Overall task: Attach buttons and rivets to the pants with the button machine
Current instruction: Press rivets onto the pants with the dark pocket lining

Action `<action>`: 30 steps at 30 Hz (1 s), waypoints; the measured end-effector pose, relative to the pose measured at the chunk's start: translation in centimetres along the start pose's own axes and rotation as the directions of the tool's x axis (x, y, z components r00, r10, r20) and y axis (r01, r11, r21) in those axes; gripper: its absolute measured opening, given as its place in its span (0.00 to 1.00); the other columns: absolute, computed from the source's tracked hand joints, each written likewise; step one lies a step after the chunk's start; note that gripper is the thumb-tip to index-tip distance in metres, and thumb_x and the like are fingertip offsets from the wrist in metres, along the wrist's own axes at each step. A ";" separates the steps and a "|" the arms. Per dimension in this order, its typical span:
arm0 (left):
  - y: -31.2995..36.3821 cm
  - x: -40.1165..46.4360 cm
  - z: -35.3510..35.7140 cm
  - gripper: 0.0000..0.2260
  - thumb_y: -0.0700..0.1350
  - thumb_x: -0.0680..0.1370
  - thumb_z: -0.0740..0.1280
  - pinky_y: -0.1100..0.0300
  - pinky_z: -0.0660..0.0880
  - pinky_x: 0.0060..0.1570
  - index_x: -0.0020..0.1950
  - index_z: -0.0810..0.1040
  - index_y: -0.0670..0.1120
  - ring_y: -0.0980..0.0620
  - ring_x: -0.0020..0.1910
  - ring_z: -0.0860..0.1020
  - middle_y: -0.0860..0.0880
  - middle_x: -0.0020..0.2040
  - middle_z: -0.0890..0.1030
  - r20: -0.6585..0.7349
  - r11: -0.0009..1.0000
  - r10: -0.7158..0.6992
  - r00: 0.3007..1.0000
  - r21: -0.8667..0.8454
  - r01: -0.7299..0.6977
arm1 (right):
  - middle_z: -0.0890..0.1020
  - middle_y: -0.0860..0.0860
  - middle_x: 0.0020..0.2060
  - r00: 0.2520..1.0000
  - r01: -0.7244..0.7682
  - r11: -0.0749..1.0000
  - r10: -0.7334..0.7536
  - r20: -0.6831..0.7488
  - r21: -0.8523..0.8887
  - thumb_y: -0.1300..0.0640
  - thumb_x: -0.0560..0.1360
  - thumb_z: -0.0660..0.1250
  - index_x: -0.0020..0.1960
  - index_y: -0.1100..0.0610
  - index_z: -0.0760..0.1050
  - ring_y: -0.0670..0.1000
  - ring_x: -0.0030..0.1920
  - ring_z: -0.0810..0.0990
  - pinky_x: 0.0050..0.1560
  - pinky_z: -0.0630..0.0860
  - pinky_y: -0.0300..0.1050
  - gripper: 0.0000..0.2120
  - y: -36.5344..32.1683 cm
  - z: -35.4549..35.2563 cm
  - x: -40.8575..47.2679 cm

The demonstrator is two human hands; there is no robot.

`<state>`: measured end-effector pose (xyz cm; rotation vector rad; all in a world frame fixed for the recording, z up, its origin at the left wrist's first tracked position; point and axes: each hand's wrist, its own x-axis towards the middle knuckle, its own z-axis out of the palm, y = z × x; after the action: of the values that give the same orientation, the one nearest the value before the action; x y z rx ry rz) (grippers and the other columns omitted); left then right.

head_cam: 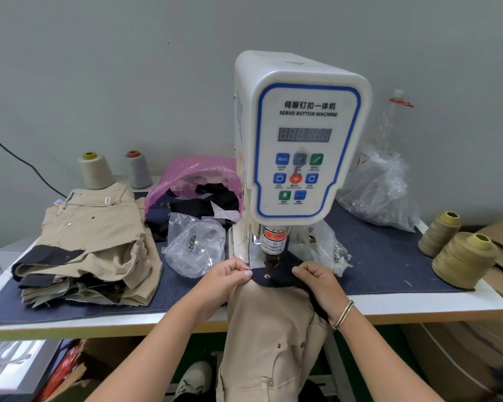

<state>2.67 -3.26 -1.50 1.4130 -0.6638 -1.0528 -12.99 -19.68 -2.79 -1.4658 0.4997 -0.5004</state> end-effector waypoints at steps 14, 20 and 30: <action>-3.1 -1.5 -3.0 0.03 0.46 0.74 0.61 0.56 0.65 0.42 0.43 0.71 0.47 0.53 0.38 0.69 0.49 0.36 0.71 -0.222 0.899 0.341 0.913 0.359 -0.249 | 0.81 0.47 0.32 0.987 0.042 0.948 -0.089 -0.136 -0.317 0.60 0.78 0.64 0.45 0.56 0.81 0.44 0.34 0.78 0.35 0.74 0.33 0.08 -3.6 -0.8 -1.7; -3.2 -1.5 -2.8 0.06 0.42 0.77 0.62 0.57 0.63 0.40 0.40 0.72 0.50 0.55 0.35 0.67 0.52 0.34 0.69 -0.322 0.908 0.339 0.884 0.359 -0.217 | 0.80 0.54 0.47 0.974 -0.206 0.346 -0.014 -0.225 -0.915 0.56 0.80 0.56 0.49 0.53 0.79 0.58 0.50 0.78 0.48 0.74 0.46 0.13 -5.9 -2.9 5.1; -3.2 -1.4 -3.2 0.08 0.35 0.79 0.62 0.57 0.63 0.41 0.40 0.71 0.44 0.55 0.35 0.66 0.51 0.33 0.69 -0.365 0.939 0.294 0.883 0.283 -0.196 | 0.77 0.57 0.60 0.939 -0.280 -0.090 0.184 -0.292 -0.956 0.59 0.78 0.60 0.62 0.60 0.73 0.59 0.60 0.76 0.57 0.74 0.50 0.14 -5.7 -0.8 9.2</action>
<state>4.27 -0.09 -4.65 1.6417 -0.6576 -0.4656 -6.21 -26.07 2.76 -2.7487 1.3821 0.3272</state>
